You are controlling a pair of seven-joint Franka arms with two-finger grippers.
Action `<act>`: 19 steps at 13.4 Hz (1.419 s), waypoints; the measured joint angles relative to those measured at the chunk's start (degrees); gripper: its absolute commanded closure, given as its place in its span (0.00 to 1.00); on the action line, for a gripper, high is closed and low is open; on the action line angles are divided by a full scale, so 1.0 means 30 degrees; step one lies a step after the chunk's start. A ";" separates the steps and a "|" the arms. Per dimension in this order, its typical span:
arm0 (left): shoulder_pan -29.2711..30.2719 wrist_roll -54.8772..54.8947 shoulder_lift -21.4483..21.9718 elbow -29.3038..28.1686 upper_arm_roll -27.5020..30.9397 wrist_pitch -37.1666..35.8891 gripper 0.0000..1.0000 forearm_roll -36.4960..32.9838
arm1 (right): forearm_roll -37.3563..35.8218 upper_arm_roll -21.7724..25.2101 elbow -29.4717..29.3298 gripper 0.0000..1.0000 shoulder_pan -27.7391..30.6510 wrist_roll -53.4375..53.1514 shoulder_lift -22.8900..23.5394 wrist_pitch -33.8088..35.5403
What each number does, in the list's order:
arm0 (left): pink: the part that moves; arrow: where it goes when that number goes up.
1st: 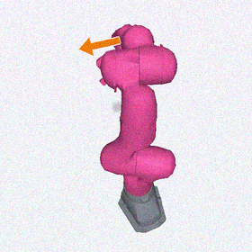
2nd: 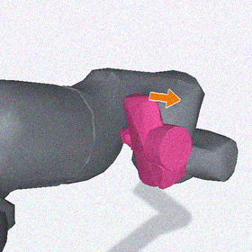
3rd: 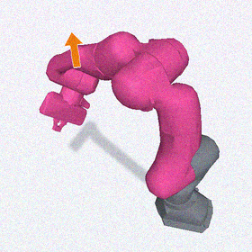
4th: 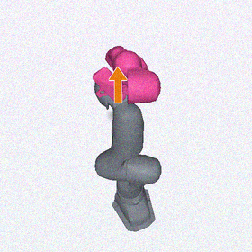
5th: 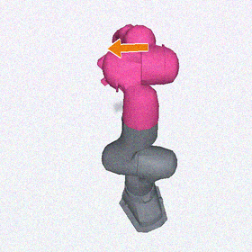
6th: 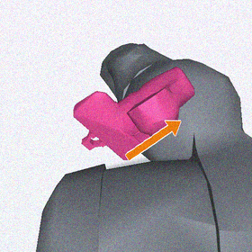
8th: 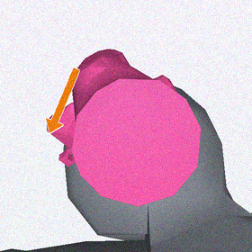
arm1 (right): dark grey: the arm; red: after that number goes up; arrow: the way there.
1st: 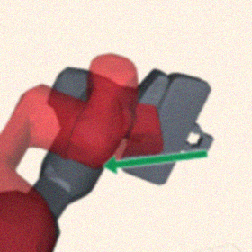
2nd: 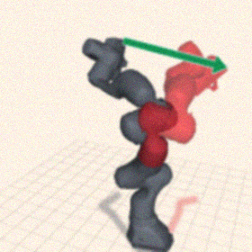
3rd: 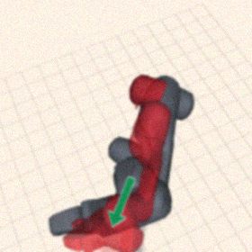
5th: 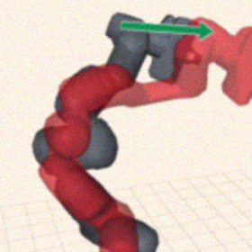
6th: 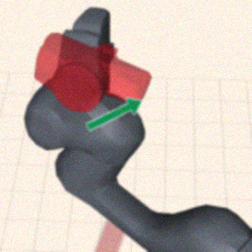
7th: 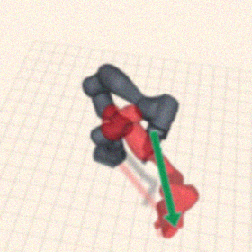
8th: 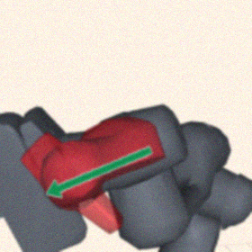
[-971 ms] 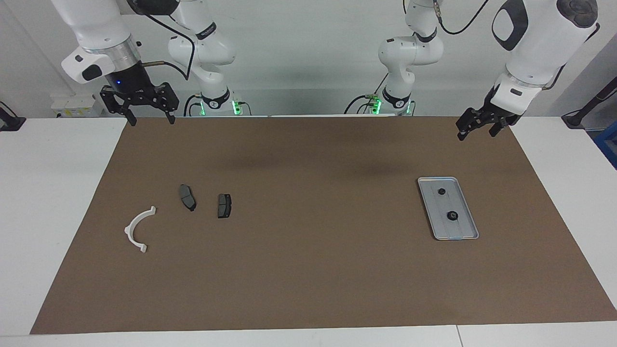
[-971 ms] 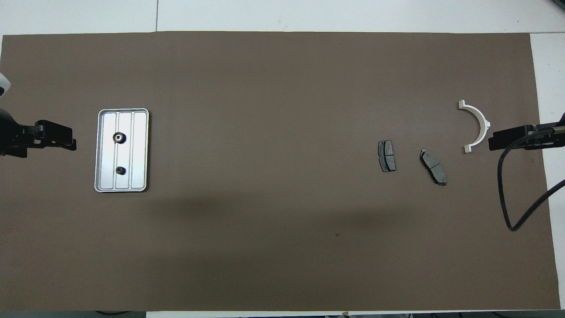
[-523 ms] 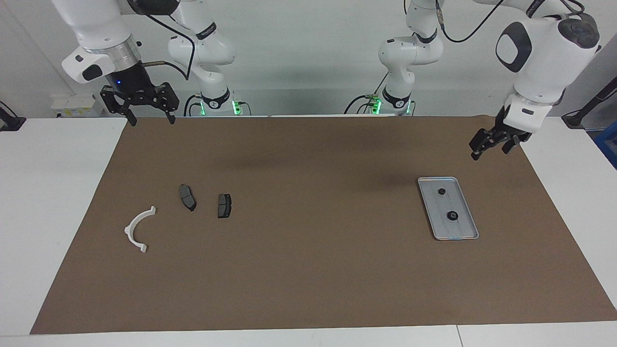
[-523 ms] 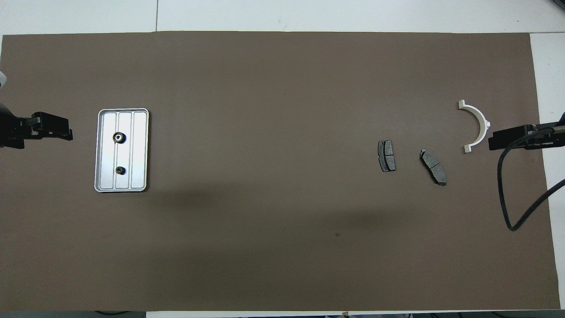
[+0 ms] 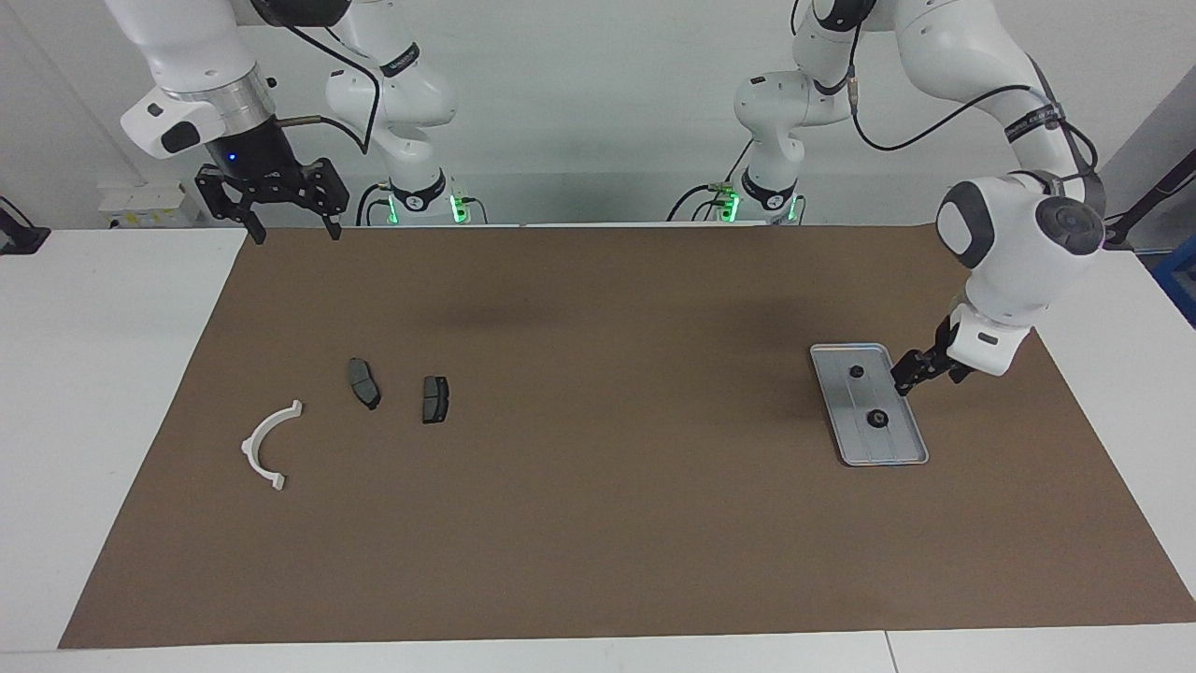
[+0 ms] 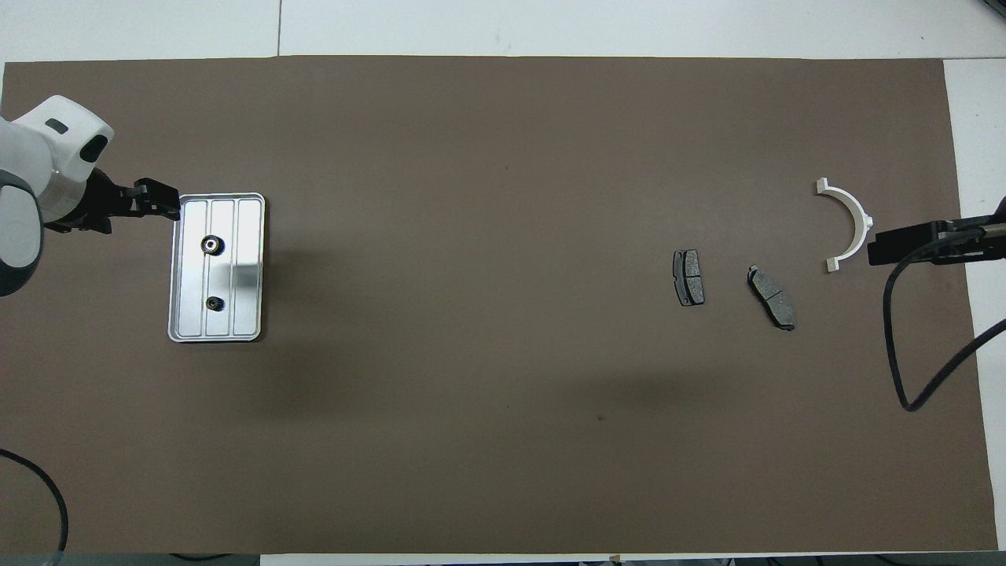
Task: Place bearing gear from tray to pile
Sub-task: 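Reach the left gripper into the tray and grasp a black bearing, then lift the black bearing out of the tray with the left gripper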
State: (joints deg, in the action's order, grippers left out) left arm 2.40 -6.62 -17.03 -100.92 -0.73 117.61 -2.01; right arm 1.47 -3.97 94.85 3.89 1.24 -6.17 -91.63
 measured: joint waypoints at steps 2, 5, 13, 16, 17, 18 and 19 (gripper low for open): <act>0.0002 -0.0002 -0.0991 0.0003 -0.0003 0.0544 0.24 0.0659 | 0.0000 -0.0004 -0.0012 0.00 0.0000 0.0000 -0.0011 -0.0031; 0.0006 -0.0004 -0.1400 -0.0126 -0.0003 0.0956 0.31 0.0847 | 0.0001 0.0080 -0.0034 0.00 0.0060 0.0000 -0.0013 -0.0560; 0.0005 -0.0004 -0.1431 -0.2056 -0.0051 0.3316 0.33 0.0895 | 0.0018 0.0298 -0.0198 0.00 0.0609 0.0000 -0.0045 -0.1951; 0.0005 -0.0004 -0.1489 -0.2181 -0.0065 0.3629 0.33 0.0899 | 0.0021 0.0278 -0.0199 0.00 0.0598 0.0000 -0.0045 -0.1983; 0.0005 -0.0004 -0.1530 -0.2230 -0.0065 0.3669 0.33 0.0901 | 0.0022 0.0258 -0.0200 0.00 0.0587 0.0000 -0.0045 -0.1990; 0.0005 -0.0004 -0.1558 -0.2252 -0.0066 0.3683 0.33 0.0903 | 0.0022 0.0227 -0.0200 0.00 0.0576 0.0000 -0.0045 -0.1997; 0.0005 -0.0004 -0.1571 -0.2273 -0.0066 0.3728 0.33 0.0904 | 0.0023 0.0201 -0.0200 0.00 0.0575 0.0000 -0.0045 -0.2004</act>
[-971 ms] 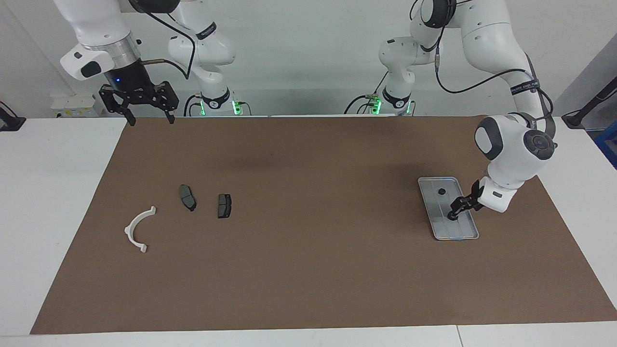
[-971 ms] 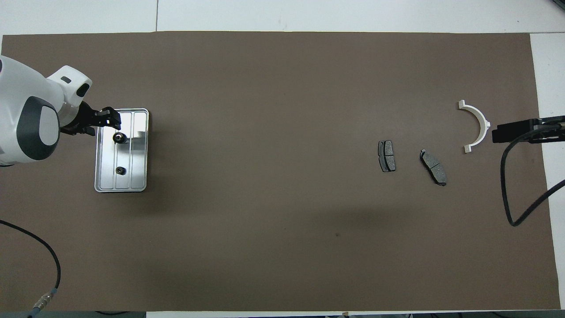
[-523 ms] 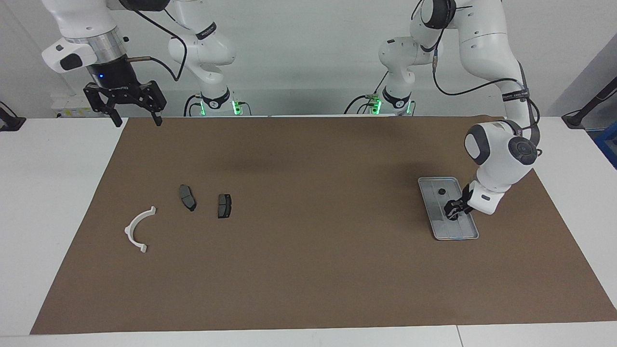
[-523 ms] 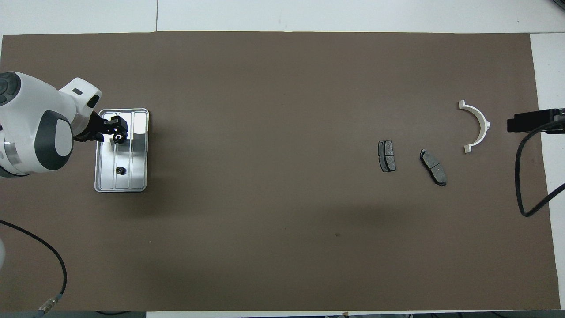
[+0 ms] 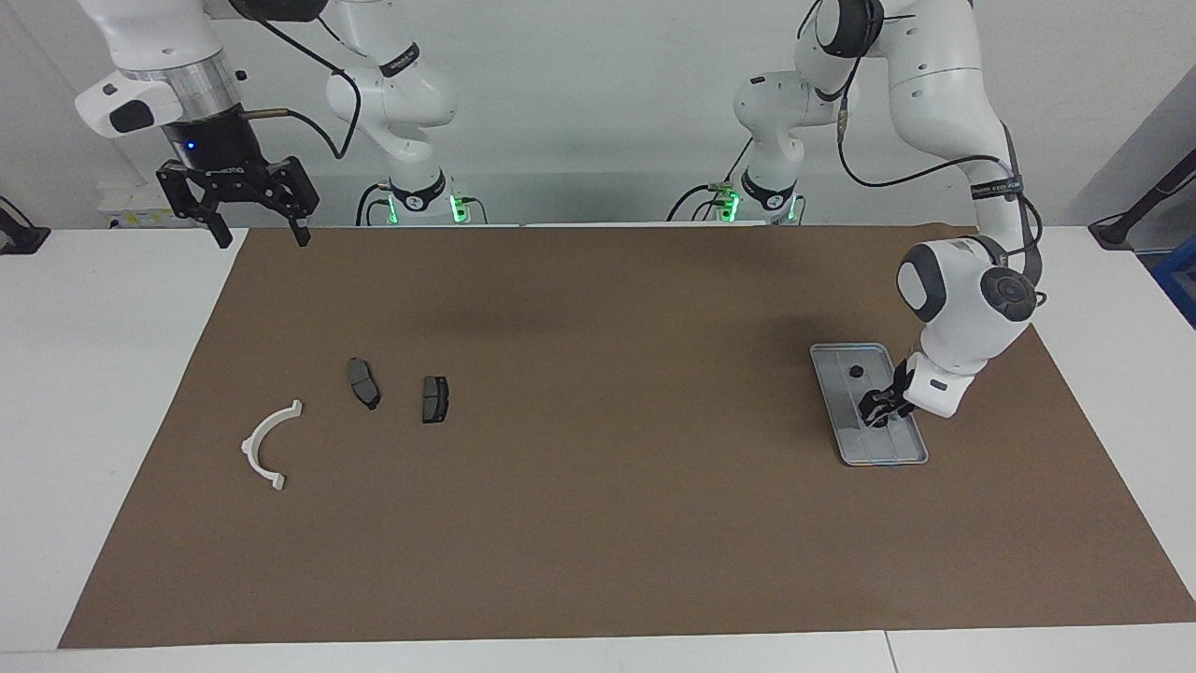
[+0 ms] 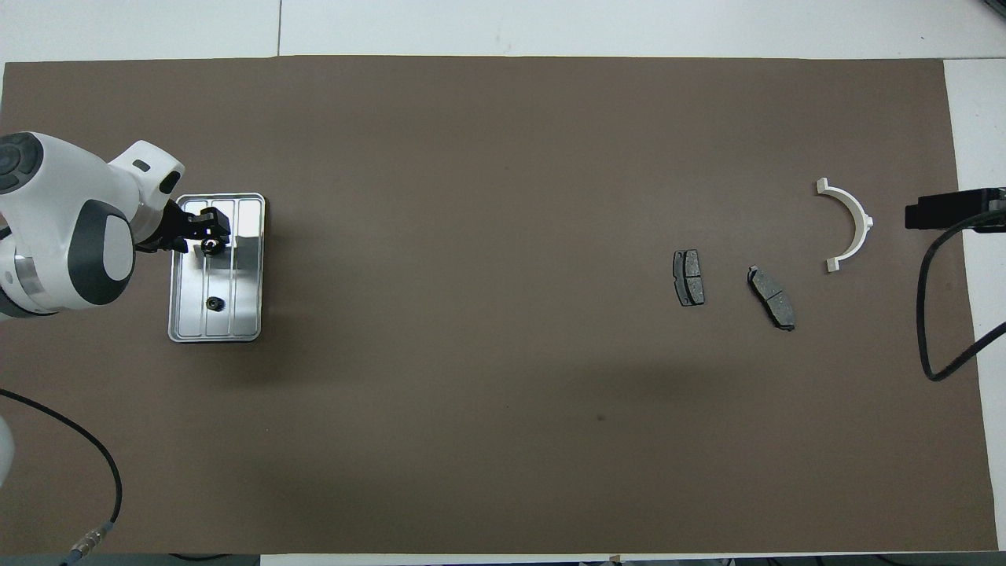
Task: Place bearing gear from tray to pile
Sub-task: 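Lift the black bearing out of the tray with the left gripper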
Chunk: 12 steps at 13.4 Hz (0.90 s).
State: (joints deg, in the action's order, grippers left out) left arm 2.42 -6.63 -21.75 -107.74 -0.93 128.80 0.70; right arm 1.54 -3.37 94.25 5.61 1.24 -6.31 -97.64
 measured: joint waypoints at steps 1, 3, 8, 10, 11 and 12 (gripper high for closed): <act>0.0000 0.0000 -0.0001 -0.0059 0.0000 0.0144 0.33 0.0001 | 0.0000 -0.0011 0.0000 0.00 0.0000 0.0000 0.0000 -0.0001; 0.0000 0.0000 -0.0007 -0.0325 -0.0001 0.0567 0.43 0.0002 | 0.0001 -0.0040 0.0000 0.00 -0.0004 0.0000 0.0000 -0.0001; 0.0000 -0.0001 -0.0007 -0.0471 -0.0010 0.0689 0.77 0.0007 | 0.0002 -0.0276 0.0000 0.00 -0.0011 0.0000 0.0000 -0.0033; -0.0008 -0.0066 -0.0002 -0.0448 -0.0020 0.0553 0.86 0.0034 | 0.0002 -0.0287 0.0000 0.00 -0.0011 0.0000 0.0000 -0.0031; -0.0033 -0.0338 -0.0001 -0.0324 -0.0043 0.0140 0.86 0.0143 | 0.0002 -0.0287 0.0000 0.00 -0.0010 0.0000 -0.0003 -0.0031; -0.0103 -0.0880 0.0003 0.0097 -0.0102 -0.0713 0.86 0.0254 | 0.0002 -0.0287 -0.0001 0.00 -0.0010 0.0000 -0.0022 -0.0031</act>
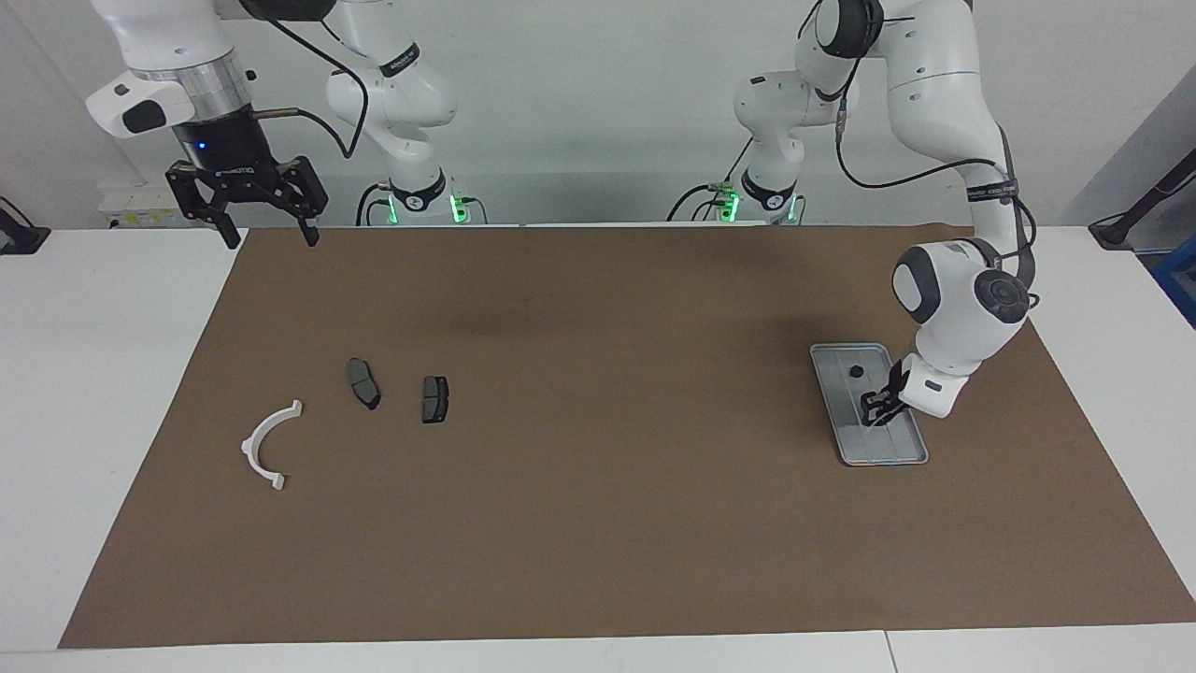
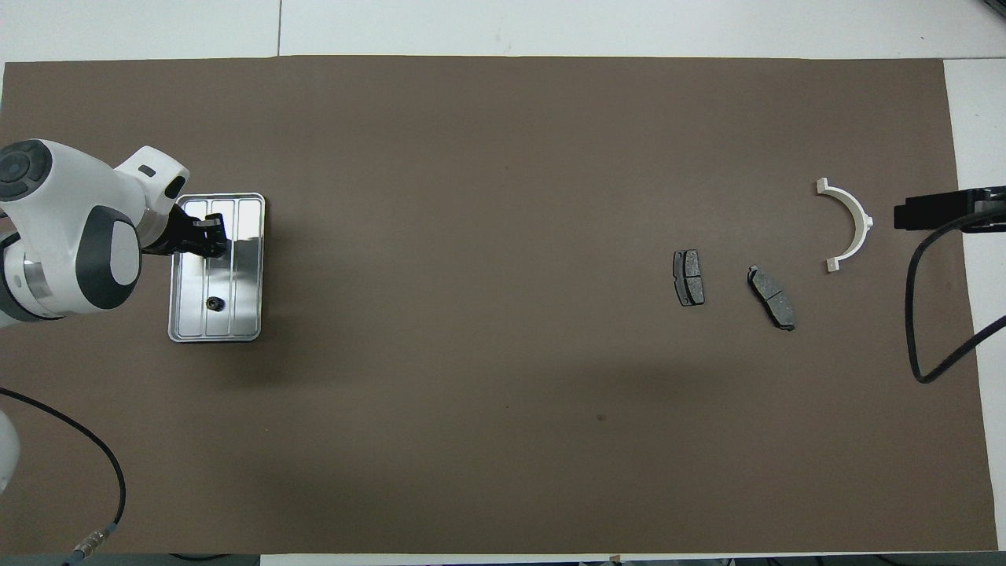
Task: Place bearing gear from tray to pile
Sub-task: 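Lift the black bearing out of the tray with the left gripper, then carry the bearing to the table center and open the left gripper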
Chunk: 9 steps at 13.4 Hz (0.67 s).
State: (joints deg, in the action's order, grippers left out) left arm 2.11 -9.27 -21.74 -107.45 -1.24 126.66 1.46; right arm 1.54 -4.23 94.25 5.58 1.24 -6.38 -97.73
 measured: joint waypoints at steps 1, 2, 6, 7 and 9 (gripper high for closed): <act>-0.0243 -0.0909 0.0018 0.0785 -0.0096 -0.1229 0.86 0.0053 | 0.0000 0.0000 -0.0001 0.00 0.0000 0.0000 -0.0046 0.0031; -0.0761 -0.2264 0.0055 0.1759 -0.0182 -0.2482 0.86 0.0094 | 0.0000 0.0001 -0.0001 0.00 0.0001 0.0000 -0.0103 0.0111; -0.4786 -0.9866 0.0159 0.4077 -0.0389 -0.4213 0.85 0.0258 | 0.0000 0.0045 -0.0003 0.00 0.0012 0.0000 -0.0254 0.1046; -0.5959 -1.1663 0.0152 0.4188 -0.0411 -0.4094 0.84 0.0267 | 0.0000 0.0079 -0.0003 0.00 0.0019 0.0000 -0.0276 0.1434; -0.7858 -1.4352 0.0081 0.4145 -0.0412 -0.3473 0.84 0.0271 | 0.0000 0.0267 -0.0003 0.00 0.0067 0.0000 -0.0307 0.1984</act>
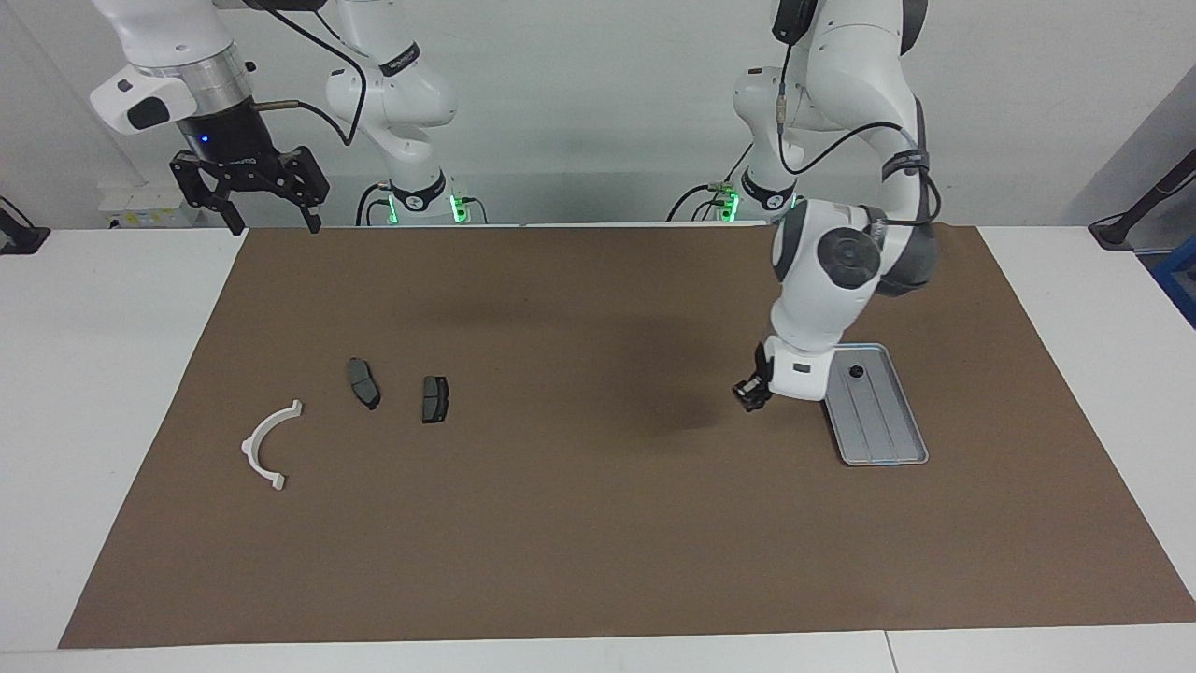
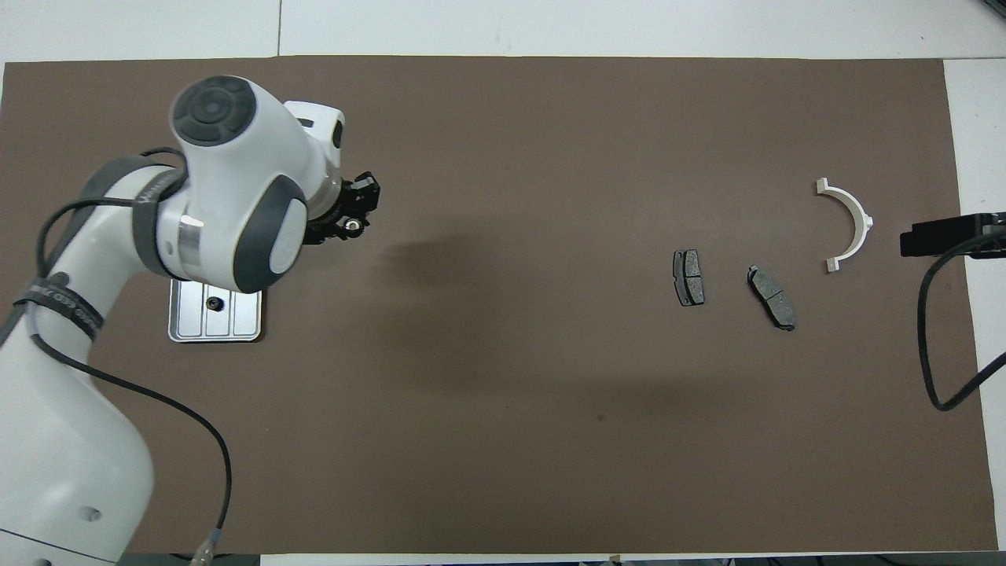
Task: Place bearing gear from tray to pile
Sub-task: 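Carry the bearing to the table center and open the left gripper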
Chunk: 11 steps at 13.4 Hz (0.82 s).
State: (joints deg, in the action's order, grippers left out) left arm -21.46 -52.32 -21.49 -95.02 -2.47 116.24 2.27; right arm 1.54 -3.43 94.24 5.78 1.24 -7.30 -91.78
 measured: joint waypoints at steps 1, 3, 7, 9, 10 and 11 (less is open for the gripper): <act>-0.0771 -0.0865 -0.0067 -0.0177 0.0009 0.0301 0.84 -0.0001 | 0.0000 0.0103 -0.0001 0.00 0.0074 0.0000 -0.0020 0.0170; -0.1684 -0.1457 -0.0096 -0.1197 0.0041 0.0842 0.84 -0.0001 | 0.0000 0.0167 -0.0001 0.00 0.0213 0.0000 -0.0063 0.0308; -0.2060 -0.1478 0.0078 -0.3360 0.0062 0.2408 0.83 -0.0001 | 0.0000 0.0027 0.0163 0.00 0.0163 0.0000 -0.0172 0.0682; -0.2167 -0.1538 0.0224 -0.3804 0.0074 0.2879 0.82 -0.0001 | 0.0000 -0.0046 0.0691 0.00 0.0132 0.0000 -0.0408 0.0702; -0.2255 -0.1653 0.0287 -0.4180 0.0079 0.3431 0.78 -0.0001 | 0.0002 -0.0081 0.1062 0.00 0.0094 0.0000 -0.0587 0.0702; -0.2329 -0.1775 0.0331 -0.4629 0.0073 0.4073 0.58 -0.0001 | 0.0004 -0.0108 0.1429 0.00 -0.0031 0.0000 -0.0745 0.0701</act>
State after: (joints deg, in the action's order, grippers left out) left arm -28.45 -57.65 -20.50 -108.90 -2.25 128.46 2.27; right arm 1.56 -3.75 98.53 5.69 1.24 -9.53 -89.68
